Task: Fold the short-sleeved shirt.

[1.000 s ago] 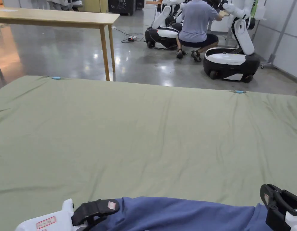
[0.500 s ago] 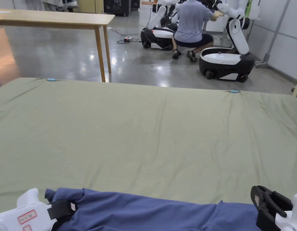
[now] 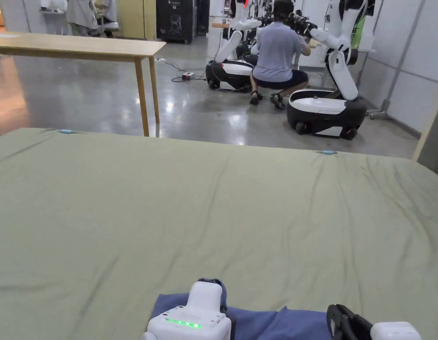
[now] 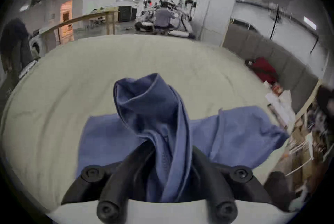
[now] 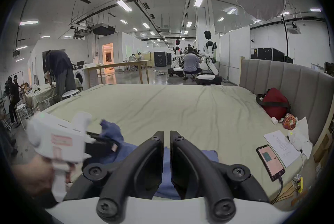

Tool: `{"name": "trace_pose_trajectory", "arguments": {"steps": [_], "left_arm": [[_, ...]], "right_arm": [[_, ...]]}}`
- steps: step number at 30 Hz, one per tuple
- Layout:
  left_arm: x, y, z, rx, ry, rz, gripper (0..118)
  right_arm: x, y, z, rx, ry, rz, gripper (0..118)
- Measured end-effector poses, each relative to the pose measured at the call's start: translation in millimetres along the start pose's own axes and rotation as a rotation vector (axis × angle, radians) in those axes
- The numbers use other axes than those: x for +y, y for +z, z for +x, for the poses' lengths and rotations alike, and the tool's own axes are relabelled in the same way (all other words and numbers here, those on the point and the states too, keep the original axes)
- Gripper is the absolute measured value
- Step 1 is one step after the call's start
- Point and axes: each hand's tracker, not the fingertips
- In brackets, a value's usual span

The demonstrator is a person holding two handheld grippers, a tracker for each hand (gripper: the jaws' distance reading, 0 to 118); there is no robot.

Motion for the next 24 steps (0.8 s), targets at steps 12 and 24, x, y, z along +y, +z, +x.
{"name": "trace_pose_trajectory", "arguments": {"steps": [12,24], "left_arm": [[26.8,75.2,-56.5,-0.075,0.142,0.166,80],[-11.9,-16.9,4.8,-0.407,0.188,-0.095,10]], "right_arm": [[-5.2,9.9,26.5,0.028,-0.070,0.006,9],[-19.8,5.9,51.6,0.006,-0.148,-0.027,9]]}}
